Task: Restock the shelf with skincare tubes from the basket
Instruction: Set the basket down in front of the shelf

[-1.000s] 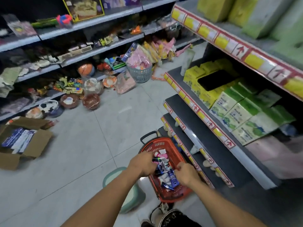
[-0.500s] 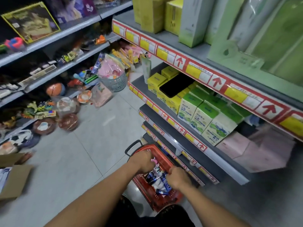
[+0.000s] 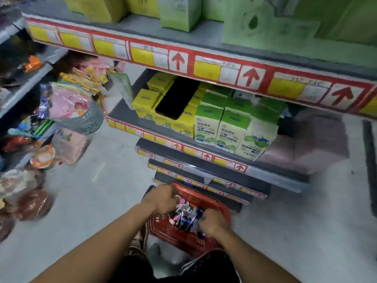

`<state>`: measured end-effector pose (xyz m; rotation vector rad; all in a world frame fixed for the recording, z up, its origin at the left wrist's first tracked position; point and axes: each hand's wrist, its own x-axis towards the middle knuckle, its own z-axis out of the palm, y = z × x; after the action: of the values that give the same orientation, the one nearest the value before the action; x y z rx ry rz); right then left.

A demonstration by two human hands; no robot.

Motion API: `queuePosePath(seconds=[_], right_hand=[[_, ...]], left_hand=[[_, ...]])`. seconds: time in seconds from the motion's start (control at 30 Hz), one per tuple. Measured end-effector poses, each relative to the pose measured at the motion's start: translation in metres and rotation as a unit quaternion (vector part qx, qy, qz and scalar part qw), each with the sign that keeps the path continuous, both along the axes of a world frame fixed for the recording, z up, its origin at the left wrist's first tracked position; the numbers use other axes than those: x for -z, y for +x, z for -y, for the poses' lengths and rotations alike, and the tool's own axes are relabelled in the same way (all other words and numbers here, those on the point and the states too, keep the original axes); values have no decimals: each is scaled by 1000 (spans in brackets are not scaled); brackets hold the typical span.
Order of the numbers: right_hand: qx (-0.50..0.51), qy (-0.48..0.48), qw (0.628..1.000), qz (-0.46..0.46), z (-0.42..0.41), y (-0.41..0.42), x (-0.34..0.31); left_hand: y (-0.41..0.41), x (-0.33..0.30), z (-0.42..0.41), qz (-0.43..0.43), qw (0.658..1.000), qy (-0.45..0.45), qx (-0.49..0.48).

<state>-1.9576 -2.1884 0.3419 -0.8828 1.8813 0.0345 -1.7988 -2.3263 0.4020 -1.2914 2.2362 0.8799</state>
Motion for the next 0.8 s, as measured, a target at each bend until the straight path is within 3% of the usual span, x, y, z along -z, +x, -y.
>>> queuePosePath(seconds=[0.2,0.4,0.53,0.8], right_hand=[[88,23,996,-19,-8,34,30],[140,60,988,-30,-14,59,90],[160,47,986,-26,-9,60,166],[142,29,989,-27,-19,58,377]], left_hand=[[15,53,26,-35,990,47,130],[44,126,30,-11,984,97,150],[48,210,33,-3,985,105,137],[38,438,32,2,985,93,144]])
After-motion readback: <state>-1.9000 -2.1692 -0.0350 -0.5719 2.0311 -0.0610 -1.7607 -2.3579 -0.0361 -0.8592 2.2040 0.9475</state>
